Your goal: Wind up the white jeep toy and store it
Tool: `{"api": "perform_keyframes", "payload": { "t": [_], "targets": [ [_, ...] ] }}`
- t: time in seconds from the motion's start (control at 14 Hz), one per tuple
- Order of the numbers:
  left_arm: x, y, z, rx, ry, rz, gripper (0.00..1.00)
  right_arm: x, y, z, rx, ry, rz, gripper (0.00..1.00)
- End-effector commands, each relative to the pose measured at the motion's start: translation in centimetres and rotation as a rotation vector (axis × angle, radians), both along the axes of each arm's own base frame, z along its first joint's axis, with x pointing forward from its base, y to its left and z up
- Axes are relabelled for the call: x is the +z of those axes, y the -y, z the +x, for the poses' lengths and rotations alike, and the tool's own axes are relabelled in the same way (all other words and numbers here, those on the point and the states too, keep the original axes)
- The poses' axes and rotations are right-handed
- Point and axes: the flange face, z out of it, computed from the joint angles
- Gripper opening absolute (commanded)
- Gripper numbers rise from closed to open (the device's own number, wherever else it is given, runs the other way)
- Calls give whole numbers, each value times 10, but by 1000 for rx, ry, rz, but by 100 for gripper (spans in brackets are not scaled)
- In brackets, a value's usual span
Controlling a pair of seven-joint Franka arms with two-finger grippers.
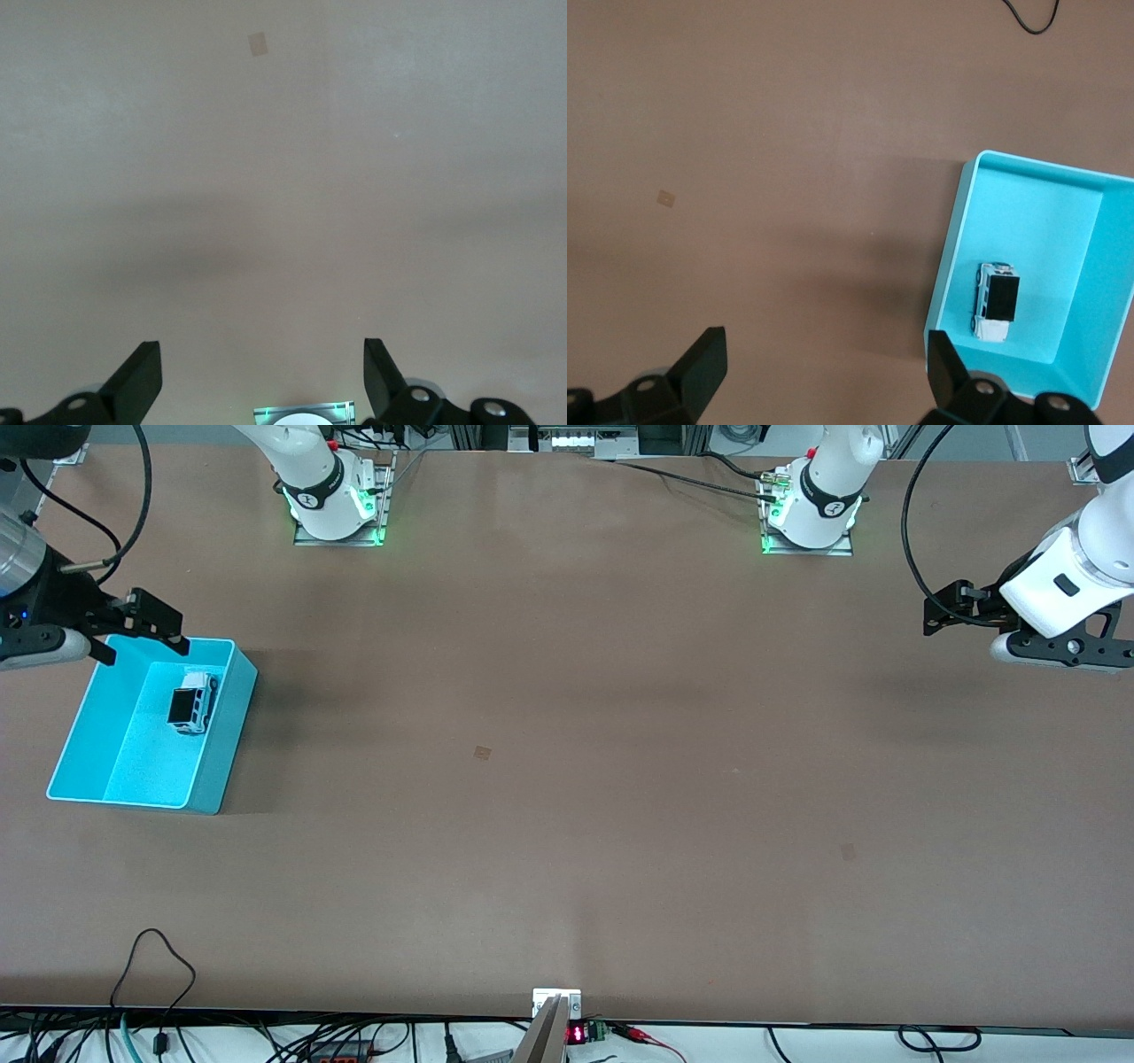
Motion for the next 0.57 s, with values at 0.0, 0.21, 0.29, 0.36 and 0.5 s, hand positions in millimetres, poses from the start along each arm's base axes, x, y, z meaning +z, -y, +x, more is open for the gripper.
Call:
{"api": "perform_keyframes", "payload": {
  "t": [0.0, 0.21, 0.29, 0.36, 0.5],
  "targets": [
    [8, 1, -5, -2, 0, -30, 100, 6, -3, -20, -22, -3, -25, 100],
    [8, 1, -5, -2, -2, -29, 100, 9, 0, -18, -24, -6, -38, 100],
    [8, 1, -5, -2, -2, -29, 100, 9, 0, -17, -25, -7, -36, 100],
    [8, 1, -5, -2, 0, -30, 100, 12, -1, -16, -41, -2, -36, 100],
    [8, -1, -5, 1, -1, -30, 100, 12, -1, -16, -83, -5, -38, 100]
  ]
}}
